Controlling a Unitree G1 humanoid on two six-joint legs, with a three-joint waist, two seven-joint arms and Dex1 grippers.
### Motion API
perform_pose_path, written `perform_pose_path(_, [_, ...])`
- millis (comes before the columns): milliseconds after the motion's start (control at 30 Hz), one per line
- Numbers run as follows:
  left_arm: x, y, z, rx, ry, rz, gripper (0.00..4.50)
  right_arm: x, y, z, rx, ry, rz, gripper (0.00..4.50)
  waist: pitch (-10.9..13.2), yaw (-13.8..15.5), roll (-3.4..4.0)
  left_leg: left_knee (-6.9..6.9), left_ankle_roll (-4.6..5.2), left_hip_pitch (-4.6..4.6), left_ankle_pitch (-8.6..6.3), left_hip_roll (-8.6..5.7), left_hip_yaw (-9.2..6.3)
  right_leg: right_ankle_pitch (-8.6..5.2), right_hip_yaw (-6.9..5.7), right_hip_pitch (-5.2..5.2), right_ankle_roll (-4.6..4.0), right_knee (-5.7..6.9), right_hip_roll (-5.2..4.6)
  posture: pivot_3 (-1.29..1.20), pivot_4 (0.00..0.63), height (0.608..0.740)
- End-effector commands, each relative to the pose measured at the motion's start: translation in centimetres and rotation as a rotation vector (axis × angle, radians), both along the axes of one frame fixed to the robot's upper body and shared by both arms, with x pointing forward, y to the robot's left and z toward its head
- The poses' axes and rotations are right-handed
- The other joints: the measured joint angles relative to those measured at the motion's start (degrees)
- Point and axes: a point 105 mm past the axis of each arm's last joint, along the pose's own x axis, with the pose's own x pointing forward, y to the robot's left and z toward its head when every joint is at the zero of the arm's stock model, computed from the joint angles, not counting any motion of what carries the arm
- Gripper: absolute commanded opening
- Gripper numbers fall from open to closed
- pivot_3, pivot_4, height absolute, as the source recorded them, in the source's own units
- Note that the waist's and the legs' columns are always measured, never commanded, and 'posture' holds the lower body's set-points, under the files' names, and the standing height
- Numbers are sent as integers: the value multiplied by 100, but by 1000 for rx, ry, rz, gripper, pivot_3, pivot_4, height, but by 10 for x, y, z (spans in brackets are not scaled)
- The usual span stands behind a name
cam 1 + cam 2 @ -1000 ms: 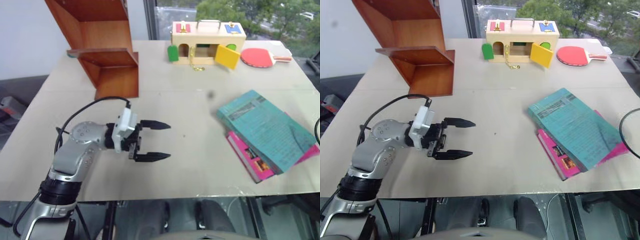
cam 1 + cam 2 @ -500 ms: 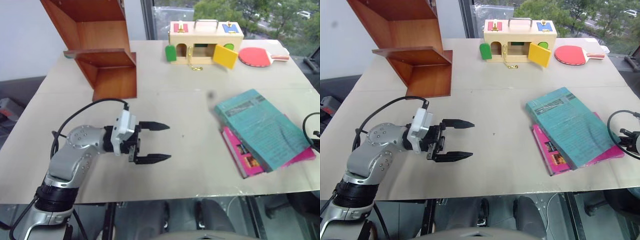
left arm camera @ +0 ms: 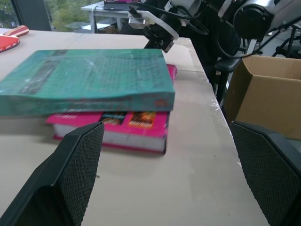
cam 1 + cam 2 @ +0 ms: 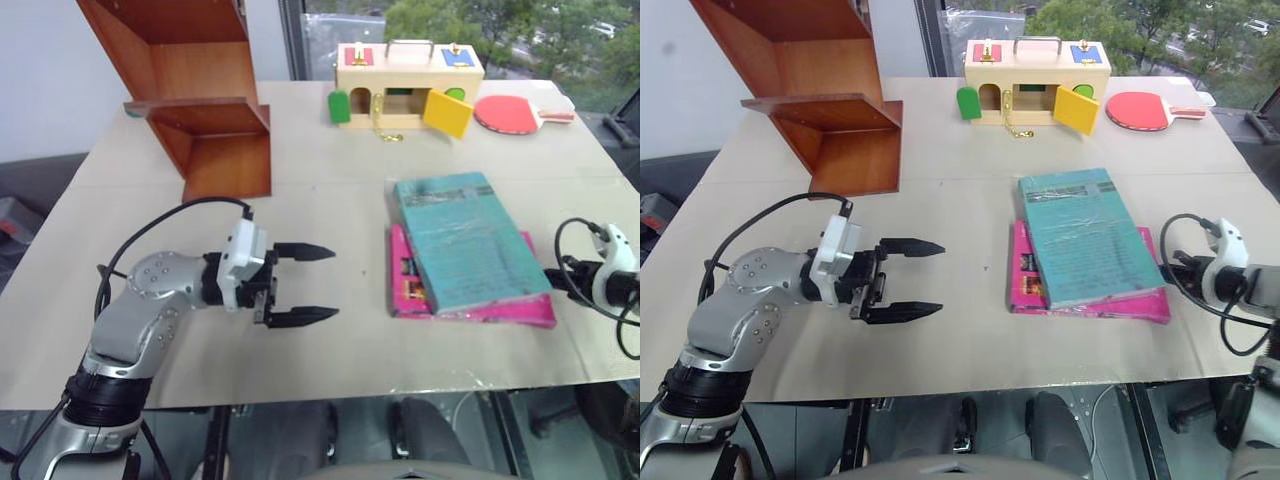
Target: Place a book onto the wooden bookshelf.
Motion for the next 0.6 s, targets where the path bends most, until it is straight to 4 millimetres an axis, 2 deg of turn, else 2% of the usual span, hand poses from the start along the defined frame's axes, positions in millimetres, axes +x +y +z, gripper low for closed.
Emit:
perform_pose_path(33, [-2, 6, 7, 2, -29, 9, 4500, 6, 31, 1, 49, -36, 62, 97, -1, -8, -2, 0, -1, 0, 1, 1, 0, 0, 0, 0, 0, 0, 1, 0, 150, 740])
perform_pose_path(133, [-3, 8, 6, 11, -27, 15, 4500, 14, 52, 2, 80, -62, 89, 97, -1, -15, -2, 0, 0, 2, 0, 1, 0, 0, 0, 0, 0, 1, -1, 0, 150, 740])
perform_pose_path(200, [-3, 10, 6, 13, -28, 22, 4500, 18, 58, 5, 71, -80, 90, 97, -1, -15, -1, 0, -1, 2, 0, 1, 0, 0, 0, 0, -1, 2, -1, 0, 150, 740])
perform_pose_path(267, [-2, 12, 7, 18, -34, 36, 4500, 16, 48, 12, 4, -117, 53, 97, -1, -2, 1, -1, -2, 1, 1, 1, 0, 0, -1, -2, -1, 3, -1, 0, 150, 740])
perform_pose_path(333, [0, 16, 8, 12, -31, 63, 4500, 10, 26, 22, -152, -190, 3, 97, 1, 57, 5, -2, -2, -2, 1, 0, 0, 0, -3, -5, -1, 2, -3, 0, 150, 740])
perform_pose_path(467, [-1, 16, 5, 15, -32, 74, 4500, -1, 22, 62, -225, -356, 24, 97, 5, 76, 12, -5, -11, -34, 6, -16, -5, -1, -11, -27, 0, -7, -21, 0, 150, 740])
perform_pose_path(600, [2, 11, 9, -1, -41, 79, 4500, 14, 29, 93, -276, -465, 20, 97, 6, 7, 11, -2, -4, -31, 3, -17, 1, 1, -3, -32, 3, -2, -22, 0, 150, 740])
